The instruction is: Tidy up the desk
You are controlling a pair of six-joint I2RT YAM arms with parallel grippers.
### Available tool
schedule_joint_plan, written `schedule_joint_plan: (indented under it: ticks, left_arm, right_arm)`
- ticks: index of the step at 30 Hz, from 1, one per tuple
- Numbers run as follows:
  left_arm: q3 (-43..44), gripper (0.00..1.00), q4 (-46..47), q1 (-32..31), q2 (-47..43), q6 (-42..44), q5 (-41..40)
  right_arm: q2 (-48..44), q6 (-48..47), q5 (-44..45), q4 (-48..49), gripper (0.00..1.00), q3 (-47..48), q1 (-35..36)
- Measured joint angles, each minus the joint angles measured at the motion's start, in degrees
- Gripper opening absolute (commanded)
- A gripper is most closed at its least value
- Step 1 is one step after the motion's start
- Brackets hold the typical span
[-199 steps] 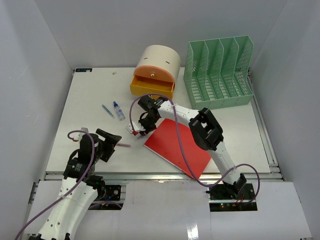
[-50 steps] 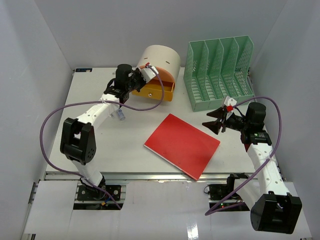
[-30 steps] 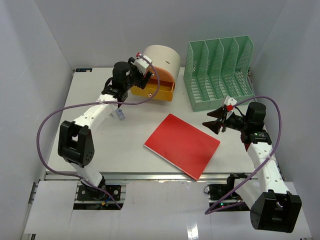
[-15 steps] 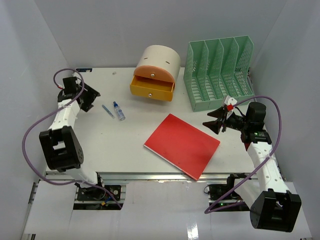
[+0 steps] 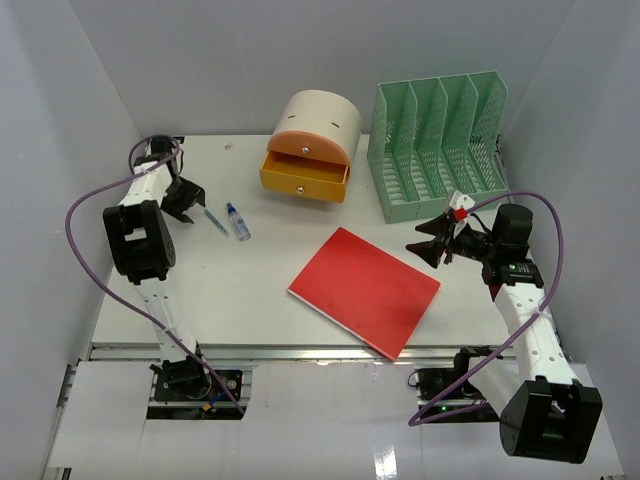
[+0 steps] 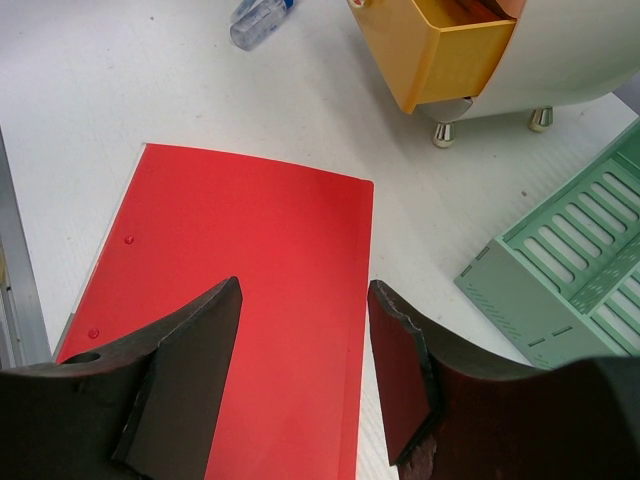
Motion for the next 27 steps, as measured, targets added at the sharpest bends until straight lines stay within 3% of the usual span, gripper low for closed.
schedule_joint_plan:
  ticks: [9,16,22,27]
  left_arm:
    - [14.3,0.66,-7.2,-3.9,8.1,0.2,-3.1]
    - [15.6,0.61,-10.6,-5.6,11.0,0.8,-4.5]
    - [15.5,0.43,-11.6,-6.2,11.1,1.6,-5.5]
    - [14.8,0.40,-11.5,-6.5,11.1,2.0,-5.3]
  right_arm:
    - [0.0,0.0,0.0,0.0,0.61,0.0,0.0]
    - [0.0,-0.2,0.0,0.0,0.61,0.0,-0.1]
    - [-0.1,-0.2,0.1,0.0,0.61,0.0,-0.1]
    - [-0.5,-0.3,0.1,0.0,0.61,0.0,-0.3]
